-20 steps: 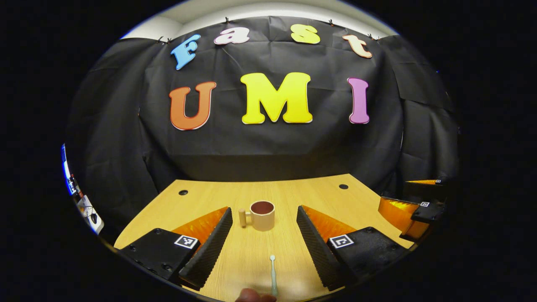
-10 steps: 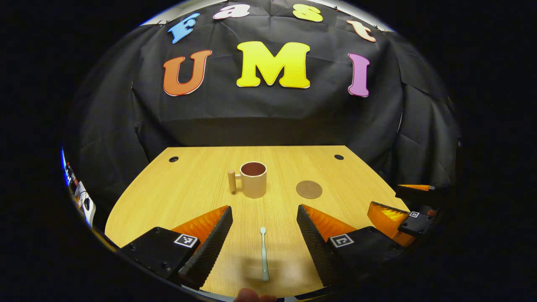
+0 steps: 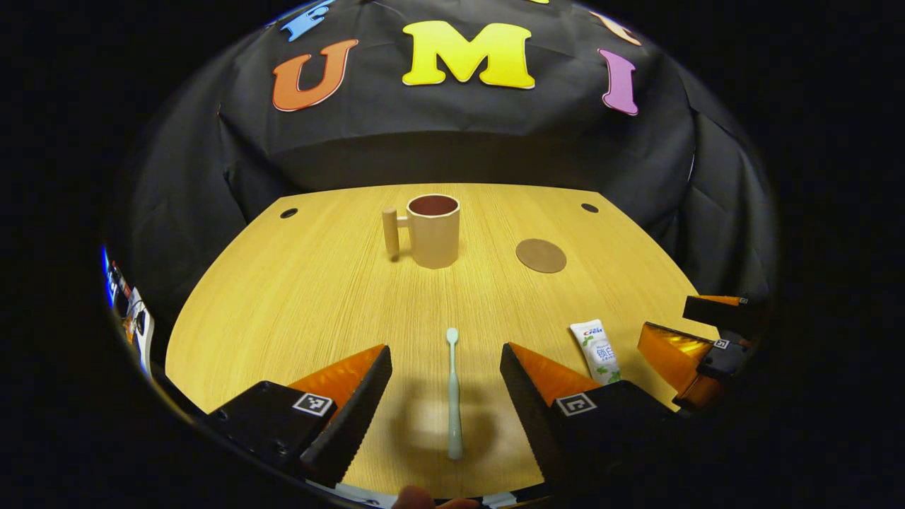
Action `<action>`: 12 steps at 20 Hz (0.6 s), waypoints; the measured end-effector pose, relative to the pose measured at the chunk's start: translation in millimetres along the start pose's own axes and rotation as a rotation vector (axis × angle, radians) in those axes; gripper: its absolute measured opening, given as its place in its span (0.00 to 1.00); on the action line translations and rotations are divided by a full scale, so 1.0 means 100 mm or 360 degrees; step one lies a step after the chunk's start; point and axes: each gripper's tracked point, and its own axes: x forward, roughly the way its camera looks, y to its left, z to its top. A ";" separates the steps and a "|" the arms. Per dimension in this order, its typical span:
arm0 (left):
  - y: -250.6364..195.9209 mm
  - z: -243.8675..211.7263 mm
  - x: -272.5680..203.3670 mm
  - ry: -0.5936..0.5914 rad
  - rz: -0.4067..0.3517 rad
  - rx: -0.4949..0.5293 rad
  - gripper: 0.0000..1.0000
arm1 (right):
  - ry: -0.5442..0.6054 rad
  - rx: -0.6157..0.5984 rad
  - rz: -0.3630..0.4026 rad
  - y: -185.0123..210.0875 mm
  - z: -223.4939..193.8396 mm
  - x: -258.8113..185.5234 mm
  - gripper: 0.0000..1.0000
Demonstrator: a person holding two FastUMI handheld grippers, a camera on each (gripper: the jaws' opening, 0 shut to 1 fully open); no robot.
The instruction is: Put the toothbrush and toothpaste on the desktop into the cup, then pick up the cup and place it on the coaster on the desktop.
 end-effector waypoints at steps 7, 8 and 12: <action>0.04 -0.39 0.38 0.0144 0.0054 0.0009 0.95 | 0.0082 -0.0003 -0.0023 -0.06 -0.20 0.16 0.95; 0.04 -0.42 0.41 0.0151 0.0052 0.0010 0.96 | 0.0090 -0.0002 -0.0026 -0.06 -0.22 0.17 0.95; 0.03 -0.48 0.47 0.0172 0.0056 0.0003 0.79 | 0.0107 0.0001 -0.0030 -0.06 -0.28 0.20 0.98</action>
